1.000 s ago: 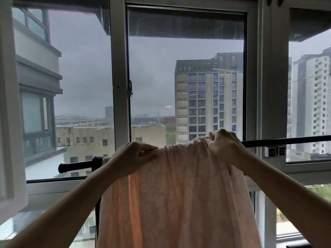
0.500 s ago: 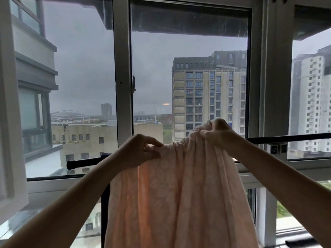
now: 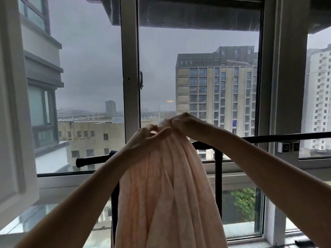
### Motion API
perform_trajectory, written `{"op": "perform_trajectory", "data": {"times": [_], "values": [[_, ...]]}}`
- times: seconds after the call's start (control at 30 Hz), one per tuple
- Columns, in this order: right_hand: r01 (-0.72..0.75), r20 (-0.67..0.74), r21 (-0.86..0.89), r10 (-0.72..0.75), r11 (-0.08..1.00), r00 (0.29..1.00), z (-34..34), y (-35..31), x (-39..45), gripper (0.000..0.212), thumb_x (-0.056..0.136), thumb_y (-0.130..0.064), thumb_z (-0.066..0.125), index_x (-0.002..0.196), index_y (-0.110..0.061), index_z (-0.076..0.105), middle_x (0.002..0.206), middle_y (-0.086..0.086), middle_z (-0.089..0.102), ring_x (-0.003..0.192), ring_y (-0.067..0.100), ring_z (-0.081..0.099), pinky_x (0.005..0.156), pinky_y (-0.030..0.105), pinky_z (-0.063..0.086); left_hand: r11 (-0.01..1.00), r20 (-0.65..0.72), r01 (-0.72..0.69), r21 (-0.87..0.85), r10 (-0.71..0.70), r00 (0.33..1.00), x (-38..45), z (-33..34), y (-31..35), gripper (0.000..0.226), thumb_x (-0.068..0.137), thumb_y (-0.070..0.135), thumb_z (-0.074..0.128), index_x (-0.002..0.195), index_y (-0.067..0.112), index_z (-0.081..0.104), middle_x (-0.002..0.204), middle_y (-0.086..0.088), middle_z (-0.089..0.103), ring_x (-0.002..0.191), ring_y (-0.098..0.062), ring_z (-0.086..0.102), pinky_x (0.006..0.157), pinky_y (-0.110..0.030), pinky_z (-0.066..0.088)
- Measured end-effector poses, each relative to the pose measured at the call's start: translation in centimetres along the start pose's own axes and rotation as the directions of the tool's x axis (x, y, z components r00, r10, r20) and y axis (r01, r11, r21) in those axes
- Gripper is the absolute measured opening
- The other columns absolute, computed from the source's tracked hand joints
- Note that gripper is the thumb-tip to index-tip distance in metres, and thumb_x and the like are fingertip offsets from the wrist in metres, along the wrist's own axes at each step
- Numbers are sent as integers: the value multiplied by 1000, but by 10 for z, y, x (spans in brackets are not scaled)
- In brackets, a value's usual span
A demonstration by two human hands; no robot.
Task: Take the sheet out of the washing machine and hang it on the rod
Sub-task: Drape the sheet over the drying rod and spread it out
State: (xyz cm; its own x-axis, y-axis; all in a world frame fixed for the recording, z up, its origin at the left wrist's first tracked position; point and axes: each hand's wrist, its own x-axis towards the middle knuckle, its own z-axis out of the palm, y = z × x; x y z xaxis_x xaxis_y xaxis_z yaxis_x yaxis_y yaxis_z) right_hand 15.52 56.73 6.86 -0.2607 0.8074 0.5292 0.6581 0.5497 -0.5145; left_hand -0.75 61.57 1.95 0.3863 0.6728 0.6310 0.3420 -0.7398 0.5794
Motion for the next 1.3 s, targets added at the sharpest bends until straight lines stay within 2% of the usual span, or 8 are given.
{"op": "perform_trajectory", "data": {"times": [0.1, 0.27, 0.47, 0.67, 0.87, 1.0, 1.17, 1.3], "values": [[155, 124, -149, -137, 977, 983, 1, 2, -4, 29, 86, 9, 46, 73, -9, 64, 72, 6, 63, 71, 6, 54, 64, 20, 40, 999, -68, 24, 32, -22, 997, 3, 6, -1, 77, 56, 80, 50, 102, 20, 64, 86, 6, 68, 79, -7, 64, 63, -23, 44], [357, 107, -206, -342, 911, 934, 11, 23, -10, 19, 85, 9, 53, 101, 8, 63, 83, -10, 47, 82, 2, 50, 72, 8, 37, 998, -72, 30, -47, -33, 997, 4, 6, -4, 68, 61, 73, 60, 104, 21, 70, 92, 3, 73, 89, -12, 68, 77, -34, 55], [328, 66, -124, -322, 936, 944, 9, 35, -18, 35, 80, 1, 70, 114, -4, 61, 86, -6, 54, 84, 15, 56, 71, 7, 46, 996, -25, 54, -69, -56, 998, 7, -2, -13, 53, 60, 42, 57, 91, 1, 66, 85, -9, 66, 78, -15, 58, 69, -31, 44], [206, 44, -158, -201, 966, 979, 7, 55, -14, 43, 79, 4, 67, 111, -17, 47, 92, 2, 64, 88, 14, 65, 75, 29, 56, 996, -59, 52, -73, -56, 997, 5, -6, -16, 35, 70, 27, 51, 89, 5, 71, 83, 0, 66, 77, -7, 56, 70, -24, 41], [313, 32, -116, -311, 943, 950, 16, 51, -13, 38, 84, 5, 57, 115, -17, 58, 99, 0, 56, 80, 9, 57, 66, 15, 51, 993, -29, 59, -101, -63, 998, 2, -10, -15, 40, 70, 33, 56, 100, 13, 74, 101, -4, 72, 98, -13, 65, 86, -29, 47], [338, 8, -307, -353, 890, 936, 23, 50, -8, 25, 88, -21, 62, 110, -33, 59, 98, 0, 51, 81, 14, 54, 70, 26, 47, 999, -26, 23, -33, -24, 999, 1, -9, -15, 56, 60, 46, 52, 88, 0, 66, 91, -21, 66, 81, -15, 58, 74, -35, 44], [361, -57, -413, -420, 836, 906, 21, 52, -7, 12, 88, -16, 63, 100, -14, 60, 90, 2, 62, 76, 15, 59, 64, 28, 48, 999, -8, -8, 54, 8, 1000, -1, -10, -16, 47, 74, 52, 49, 100, 17, 69, 95, -4, 70, 95, -18, 65, 84, -45, 51], [182, -209, -319, -257, 930, 944, 1, 57, -18, 16, 90, -14, 61, 105, -10, 63, 88, 2, 69, 77, 12, 65, 66, 19, 53, 996, 14, -37, 75, 36, 999, -1, -2, -13, 61, 75, 79, 40, 83, 25, 67, 77, 8, 62, 72, -7, 57, 67, -32, 42]]}}
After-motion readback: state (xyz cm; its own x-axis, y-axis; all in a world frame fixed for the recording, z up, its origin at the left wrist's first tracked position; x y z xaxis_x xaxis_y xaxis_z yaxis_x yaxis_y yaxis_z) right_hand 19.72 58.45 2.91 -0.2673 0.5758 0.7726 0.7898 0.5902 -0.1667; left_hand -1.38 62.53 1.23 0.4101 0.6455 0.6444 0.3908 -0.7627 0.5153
